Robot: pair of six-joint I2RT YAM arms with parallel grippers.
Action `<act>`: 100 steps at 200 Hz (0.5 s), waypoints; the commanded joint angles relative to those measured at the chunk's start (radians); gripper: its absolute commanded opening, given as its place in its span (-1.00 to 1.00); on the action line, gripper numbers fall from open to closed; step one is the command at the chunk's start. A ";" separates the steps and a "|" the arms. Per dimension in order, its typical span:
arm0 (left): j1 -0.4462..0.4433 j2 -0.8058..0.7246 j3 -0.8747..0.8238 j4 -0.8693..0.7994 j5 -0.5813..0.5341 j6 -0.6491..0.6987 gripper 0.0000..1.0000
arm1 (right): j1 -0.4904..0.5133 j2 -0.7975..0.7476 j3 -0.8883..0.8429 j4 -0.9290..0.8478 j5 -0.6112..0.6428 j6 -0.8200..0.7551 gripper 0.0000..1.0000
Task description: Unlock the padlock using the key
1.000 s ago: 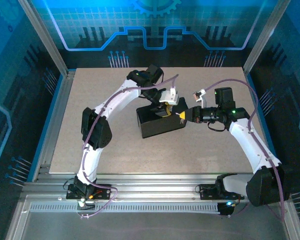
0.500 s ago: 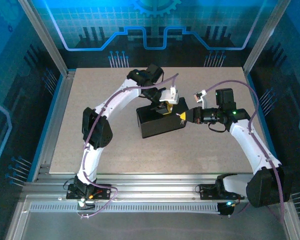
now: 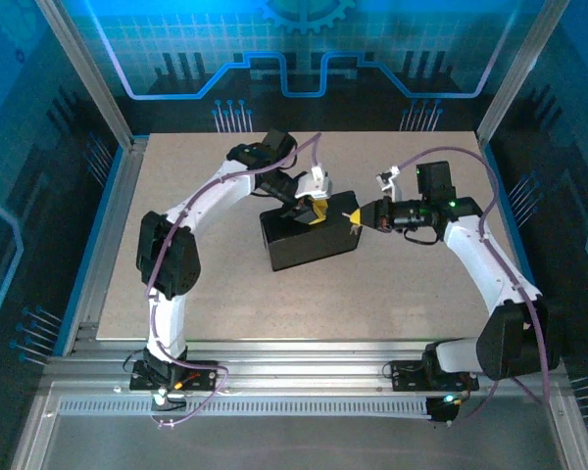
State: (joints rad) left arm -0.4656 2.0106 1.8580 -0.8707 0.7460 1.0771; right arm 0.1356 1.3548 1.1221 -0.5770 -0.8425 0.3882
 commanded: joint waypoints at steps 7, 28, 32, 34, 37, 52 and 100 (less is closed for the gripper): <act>0.012 -0.082 -0.038 0.111 0.137 -0.009 -0.79 | 0.017 0.053 0.077 -0.064 -0.012 -0.021 -1.00; 0.014 -0.093 -0.070 0.146 0.152 -0.016 -0.79 | 0.044 0.095 0.132 -0.115 -0.013 -0.052 -1.00; 0.013 -0.095 -0.072 0.148 0.154 -0.016 -0.79 | 0.046 0.103 0.141 -0.126 -0.013 -0.058 -1.00; 0.013 -0.095 -0.074 0.150 0.156 -0.016 -0.79 | 0.047 0.107 0.146 -0.130 -0.011 -0.061 -1.00; 0.014 -0.095 -0.075 0.151 0.158 -0.016 -0.79 | 0.050 0.113 0.152 -0.136 -0.009 -0.066 -1.00; 0.014 -0.096 -0.079 0.153 0.166 -0.016 -0.79 | 0.051 0.137 0.174 -0.148 -0.007 -0.073 -1.00; 0.015 -0.107 -0.101 0.175 0.181 -0.016 -0.78 | 0.050 0.233 0.256 -0.245 -0.023 -0.169 -1.00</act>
State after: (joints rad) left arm -0.4572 1.9751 1.7618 -0.7574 0.8227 1.0454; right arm 0.1783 1.5482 1.3315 -0.7307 -0.8425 0.2924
